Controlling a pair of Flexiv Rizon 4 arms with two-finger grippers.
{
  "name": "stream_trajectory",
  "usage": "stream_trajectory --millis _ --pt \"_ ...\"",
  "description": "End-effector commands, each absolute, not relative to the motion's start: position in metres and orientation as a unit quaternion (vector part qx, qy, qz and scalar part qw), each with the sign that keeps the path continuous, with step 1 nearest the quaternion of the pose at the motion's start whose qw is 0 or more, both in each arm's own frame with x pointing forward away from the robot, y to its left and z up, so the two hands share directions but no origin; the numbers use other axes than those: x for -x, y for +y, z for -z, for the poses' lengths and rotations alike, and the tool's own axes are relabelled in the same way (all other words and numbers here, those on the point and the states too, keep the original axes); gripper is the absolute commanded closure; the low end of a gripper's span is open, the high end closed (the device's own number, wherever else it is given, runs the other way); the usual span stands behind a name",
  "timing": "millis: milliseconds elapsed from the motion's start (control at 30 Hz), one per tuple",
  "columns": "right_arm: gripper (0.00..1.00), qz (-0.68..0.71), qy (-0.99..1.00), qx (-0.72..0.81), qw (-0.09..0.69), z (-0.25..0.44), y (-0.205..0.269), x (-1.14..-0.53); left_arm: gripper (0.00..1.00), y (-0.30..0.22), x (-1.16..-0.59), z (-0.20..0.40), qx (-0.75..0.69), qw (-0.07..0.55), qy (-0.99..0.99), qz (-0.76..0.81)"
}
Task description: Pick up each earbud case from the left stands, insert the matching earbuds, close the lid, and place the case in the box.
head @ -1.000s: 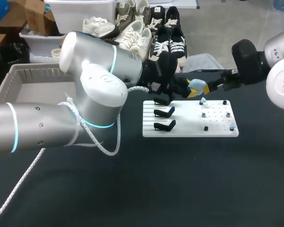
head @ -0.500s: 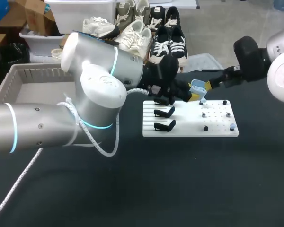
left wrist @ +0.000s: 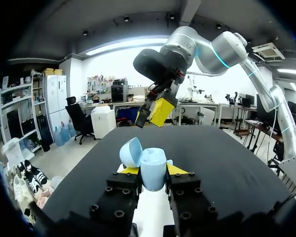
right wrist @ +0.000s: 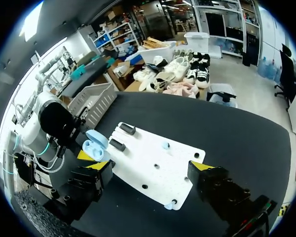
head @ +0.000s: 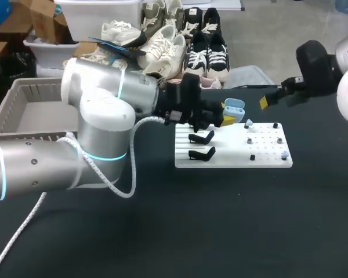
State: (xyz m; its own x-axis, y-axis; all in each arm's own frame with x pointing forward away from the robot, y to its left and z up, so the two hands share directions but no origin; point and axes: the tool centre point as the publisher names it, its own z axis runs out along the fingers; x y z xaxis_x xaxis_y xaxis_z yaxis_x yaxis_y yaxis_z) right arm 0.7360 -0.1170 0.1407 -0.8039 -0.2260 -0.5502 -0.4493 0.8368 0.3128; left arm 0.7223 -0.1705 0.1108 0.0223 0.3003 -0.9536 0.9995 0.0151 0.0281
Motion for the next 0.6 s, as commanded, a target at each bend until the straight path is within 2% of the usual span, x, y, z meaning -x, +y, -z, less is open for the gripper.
stream_trajectory --millis 33,600 --pt "0.0 -0.18 0.934 0.16 0.265 -0.14 -0.122 -0.716 1.0 -0.153 -0.706 -0.113 -0.549 0.461 0.54 0.44" --pt "0.0 -0.167 0.948 0.106 0.248 -0.128 -0.132 -0.689 1.0 -0.138 -0.705 -0.109 -0.529 0.496 0.522 0.449"
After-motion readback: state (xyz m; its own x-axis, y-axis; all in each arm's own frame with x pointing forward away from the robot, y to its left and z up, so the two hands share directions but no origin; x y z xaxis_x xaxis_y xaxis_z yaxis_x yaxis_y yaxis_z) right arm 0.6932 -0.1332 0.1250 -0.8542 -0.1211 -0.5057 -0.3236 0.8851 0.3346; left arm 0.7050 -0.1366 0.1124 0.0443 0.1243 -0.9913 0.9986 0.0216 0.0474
